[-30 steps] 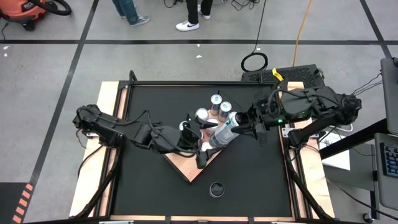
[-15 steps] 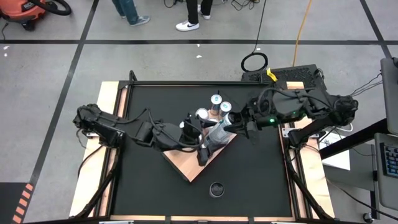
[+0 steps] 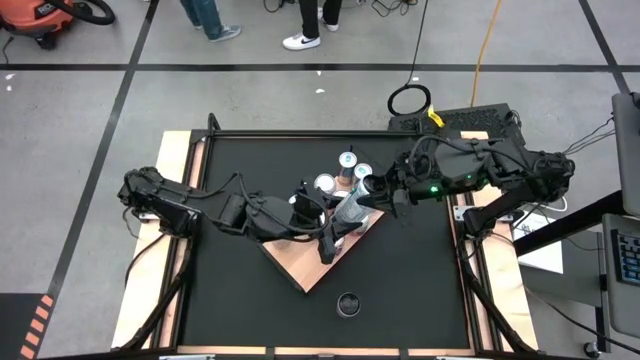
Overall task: Place canned beverage on shelf
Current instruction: Put the right white pink soda can on the shelf aligned with the other white pink soda can
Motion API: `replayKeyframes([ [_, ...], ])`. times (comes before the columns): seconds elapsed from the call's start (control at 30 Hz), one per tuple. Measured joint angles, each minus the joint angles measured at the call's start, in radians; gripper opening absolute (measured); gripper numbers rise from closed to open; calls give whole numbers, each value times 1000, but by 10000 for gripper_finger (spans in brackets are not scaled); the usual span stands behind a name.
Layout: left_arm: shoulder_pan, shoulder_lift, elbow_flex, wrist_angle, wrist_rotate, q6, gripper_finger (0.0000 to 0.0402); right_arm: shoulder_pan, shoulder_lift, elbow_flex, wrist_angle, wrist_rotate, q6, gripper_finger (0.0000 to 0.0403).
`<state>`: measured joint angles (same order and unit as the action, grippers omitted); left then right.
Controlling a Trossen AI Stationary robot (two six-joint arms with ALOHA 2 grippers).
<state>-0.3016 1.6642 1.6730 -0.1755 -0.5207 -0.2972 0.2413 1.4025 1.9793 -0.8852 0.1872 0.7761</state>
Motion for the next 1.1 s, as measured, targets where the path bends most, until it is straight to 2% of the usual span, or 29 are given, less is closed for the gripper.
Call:
replayKeyframes([
  [0.2, -2, 1, 0, 63, -4, -6, 245, -1, -8, 0, 30, -4, -31, 265],
  [0.43, -2, 2, -1, 233, 27, -18, 246, 1, -76, 0, 72, -69, -136, 322],
  [0.53, -2, 2, -1, 329, 27, -16, 246, 5, -111, 0, 72, -120, -232, 335],
  [0.63, 1, 2, -1, 440, 44, -13, 247, 21, -136, 0, 62, -178, -320, 338],
  [0.73, 6, 2, -1, 553, 78, -8, 247, 37, -141, 0, 63, -192, -354, 338],
  [0.9, 20, 2, -1, 686, 155, -8, 247, 67, -109, 0, 82, -192, -346, 338],
  [1.1, 38, 0, -1, 762, 241, -9, 247, 71, -63, 0, 154, -187, -287, 339],
])
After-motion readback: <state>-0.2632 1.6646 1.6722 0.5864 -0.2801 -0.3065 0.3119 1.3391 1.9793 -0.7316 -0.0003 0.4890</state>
